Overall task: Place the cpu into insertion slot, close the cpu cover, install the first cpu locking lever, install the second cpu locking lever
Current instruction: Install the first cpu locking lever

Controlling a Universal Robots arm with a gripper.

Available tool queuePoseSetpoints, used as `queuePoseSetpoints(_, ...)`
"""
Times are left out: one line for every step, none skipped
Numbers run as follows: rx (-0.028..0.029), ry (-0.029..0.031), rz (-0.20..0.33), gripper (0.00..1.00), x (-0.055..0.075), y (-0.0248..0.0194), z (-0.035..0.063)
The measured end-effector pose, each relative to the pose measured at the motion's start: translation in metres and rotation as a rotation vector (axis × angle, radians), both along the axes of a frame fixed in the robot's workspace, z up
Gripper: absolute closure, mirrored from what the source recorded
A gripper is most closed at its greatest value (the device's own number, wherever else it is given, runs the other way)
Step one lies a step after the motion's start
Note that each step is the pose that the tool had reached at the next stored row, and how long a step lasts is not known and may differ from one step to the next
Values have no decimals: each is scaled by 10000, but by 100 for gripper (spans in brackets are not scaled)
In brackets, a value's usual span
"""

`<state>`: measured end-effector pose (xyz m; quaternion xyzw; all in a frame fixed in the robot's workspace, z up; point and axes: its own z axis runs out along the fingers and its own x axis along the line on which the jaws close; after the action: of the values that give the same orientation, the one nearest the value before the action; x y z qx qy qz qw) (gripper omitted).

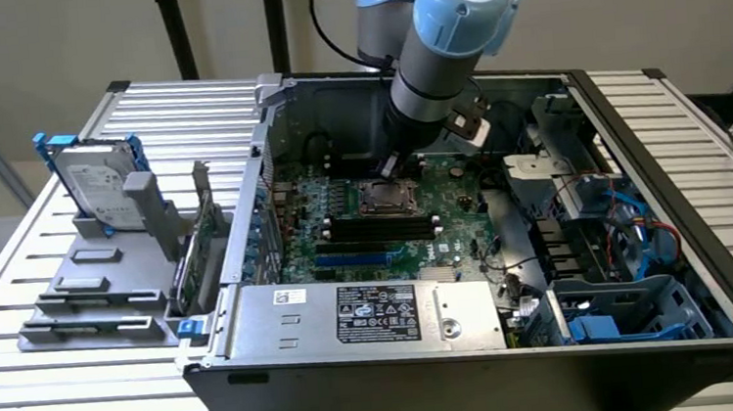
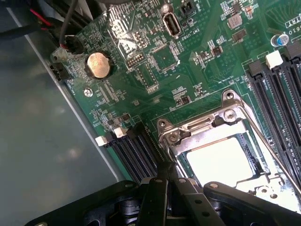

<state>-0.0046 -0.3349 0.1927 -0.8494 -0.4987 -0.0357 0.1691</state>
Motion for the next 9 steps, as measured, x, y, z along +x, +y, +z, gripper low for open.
queuePoseSetpoints(0,5,0,89,9,0,-1)
queuePoseSetpoints(0,10,0,89,16,0,-2)
queuePoseSetpoints(1,13,0,89,22,-1,-3)
queuePoseSetpoints(5,16,-1,89,27,-2,-4)
queuePoseSetpoints(14,17,0,89,31,-4,-5)
queuePoseSetpoints(29,19,0,89,34,-7,-6)
queuePoseSetpoints(54,20,0,89,36,-11,-8)
queuePoseSetpoints(82,21,0,89,38,-15,-10)
queuePoseSetpoints(110,22,-1,89,40,-20,-12)
